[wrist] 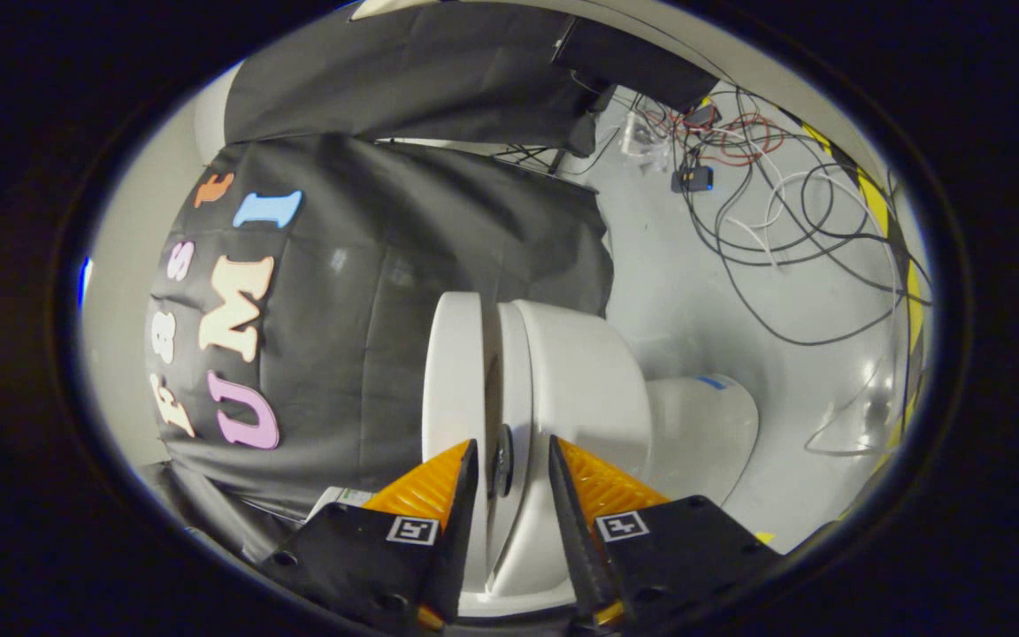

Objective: Open the toilet lid.

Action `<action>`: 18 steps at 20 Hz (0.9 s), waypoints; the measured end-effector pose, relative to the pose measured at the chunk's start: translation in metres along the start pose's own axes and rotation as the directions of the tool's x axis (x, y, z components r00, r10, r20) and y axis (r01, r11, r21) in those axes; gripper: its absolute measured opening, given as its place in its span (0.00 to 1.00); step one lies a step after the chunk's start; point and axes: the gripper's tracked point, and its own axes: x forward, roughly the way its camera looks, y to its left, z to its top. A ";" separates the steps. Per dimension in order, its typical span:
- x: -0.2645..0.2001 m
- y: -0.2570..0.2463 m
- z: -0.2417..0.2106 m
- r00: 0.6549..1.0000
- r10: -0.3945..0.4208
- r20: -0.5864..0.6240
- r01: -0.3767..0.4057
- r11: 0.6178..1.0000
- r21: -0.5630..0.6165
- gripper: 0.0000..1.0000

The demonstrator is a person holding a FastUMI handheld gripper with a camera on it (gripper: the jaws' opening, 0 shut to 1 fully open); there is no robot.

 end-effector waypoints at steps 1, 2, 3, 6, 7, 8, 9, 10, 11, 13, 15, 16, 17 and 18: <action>0.001 0.001 -0.003 1.000 0.009 -0.021 -0.009 1.000 -0.001 0.41; 0.000 0.004 0.003 1.000 0.018 -0.003 -0.018 1.000 0.004 0.36; 0.000 0.003 0.009 1.000 0.011 0.017 -0.011 1.000 0.013 0.31; 0.003 0.000 0.005 1.000 -0.022 -0.001 0.022 1.000 0.012 0.05; 0.004 0.002 0.005 0.999 -0.033 -0.002 0.033 0.999 -0.017 0.04; 0.000 0.004 0.001 0.999 -0.052 -0.007 0.051 0.997 -0.064 0.03; -0.004 0.006 0.001 0.996 -0.093 -0.005 0.092 0.987 -0.134 0.02; -0.003 0.008 -0.001 0.991 -0.134 -0.002 0.131 0.970 -0.206 0.02; -0.004 0.006 -0.001 0.983 -0.184 -0.014 0.174 0.948 -0.267 0.02; -0.006 0.015 0.000 0.978 -0.208 -0.023 0.191 0.930 -0.316 0.03; -0.010 0.044 0.004 0.987 -0.162 -0.001 0.152 0.928 -0.339 0.03; -0.012 0.058 0.005 0.990 -0.140 0.019 0.138 0.927 -0.348 0.02; -0.012 0.070 0.005 0.991 -0.131 0.037 0.136 0.923 -0.361 0.02; -0.015 0.081 0.003 0.989 -0.132 0.061 0.145 0.915 -0.377 0.01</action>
